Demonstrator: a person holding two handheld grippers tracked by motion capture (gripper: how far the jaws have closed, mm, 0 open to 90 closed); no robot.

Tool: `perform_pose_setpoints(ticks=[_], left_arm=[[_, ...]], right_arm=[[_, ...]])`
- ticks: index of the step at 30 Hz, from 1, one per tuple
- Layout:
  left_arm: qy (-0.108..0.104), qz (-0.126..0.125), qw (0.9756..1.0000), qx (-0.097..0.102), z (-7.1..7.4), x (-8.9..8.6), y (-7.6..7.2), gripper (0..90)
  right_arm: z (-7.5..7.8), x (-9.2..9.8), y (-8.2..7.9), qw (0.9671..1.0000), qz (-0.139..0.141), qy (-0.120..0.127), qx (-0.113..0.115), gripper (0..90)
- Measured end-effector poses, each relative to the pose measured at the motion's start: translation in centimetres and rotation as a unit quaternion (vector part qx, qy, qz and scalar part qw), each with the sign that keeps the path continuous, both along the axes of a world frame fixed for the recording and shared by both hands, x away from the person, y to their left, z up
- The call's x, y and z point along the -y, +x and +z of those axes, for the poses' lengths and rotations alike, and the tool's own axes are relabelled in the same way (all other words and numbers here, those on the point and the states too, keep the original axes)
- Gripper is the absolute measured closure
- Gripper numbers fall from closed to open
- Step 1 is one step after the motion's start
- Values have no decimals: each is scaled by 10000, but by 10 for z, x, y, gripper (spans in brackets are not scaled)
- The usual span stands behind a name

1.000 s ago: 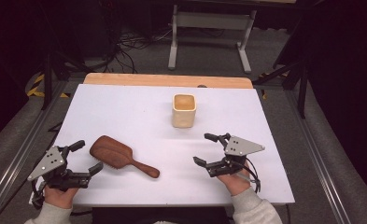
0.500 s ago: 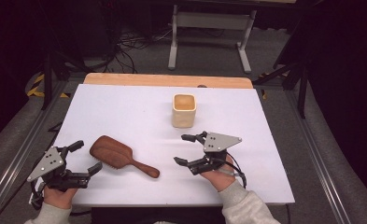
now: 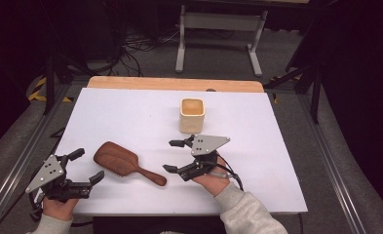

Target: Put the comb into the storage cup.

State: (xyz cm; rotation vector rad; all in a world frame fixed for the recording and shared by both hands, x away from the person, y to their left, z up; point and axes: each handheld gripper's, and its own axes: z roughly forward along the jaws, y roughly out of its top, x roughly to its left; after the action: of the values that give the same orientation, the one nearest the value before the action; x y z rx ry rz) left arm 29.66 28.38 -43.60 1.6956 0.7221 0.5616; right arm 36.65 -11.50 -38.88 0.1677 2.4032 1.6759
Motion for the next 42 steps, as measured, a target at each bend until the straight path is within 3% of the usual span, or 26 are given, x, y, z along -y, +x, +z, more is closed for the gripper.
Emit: perform_pose_setpoints(ticks=[4,6,10,14,16,23,25,26,33,42], left_arm=[[-5,1,10000,31,0,-1,0,13],[-23,9,10000,27,0,-1,1,13],[-11,28,10000,7,-1,0,2,14],[21,1,10000,33,-1,0,2,14],[21,4,10000,33,-1,0,2,14],[10,9,10000,14,-1,-1,2,15],[42,2,10000,21,0,-1,3,15],[32,-2,10000,9,-1,-1,3,15],[15,-16,10000,16,-1,-1,3,17],[22,-24,10000,-2,-2,0,3,17]], right_arm=[[1,-13,0,9998,157,-112,25,276],[2,-16,0,9996,229,-180,17,331],[1,-18,-1,9985,269,-467,35,527],[2,-19,-2,9964,316,-785,-94,813],[2,-21,-2,9946,364,-955,-171,895],[-5,-35,1,9868,542,-1470,-415,897],[-11,-41,1,9815,657,-1724,-507,897],[-11,-41,1,9815,657,-1724,-507,897],[-23,-54,1,9690,814,-2245,-639,897],[-32,-69,-3,9559,952,-2665,-791,897]])
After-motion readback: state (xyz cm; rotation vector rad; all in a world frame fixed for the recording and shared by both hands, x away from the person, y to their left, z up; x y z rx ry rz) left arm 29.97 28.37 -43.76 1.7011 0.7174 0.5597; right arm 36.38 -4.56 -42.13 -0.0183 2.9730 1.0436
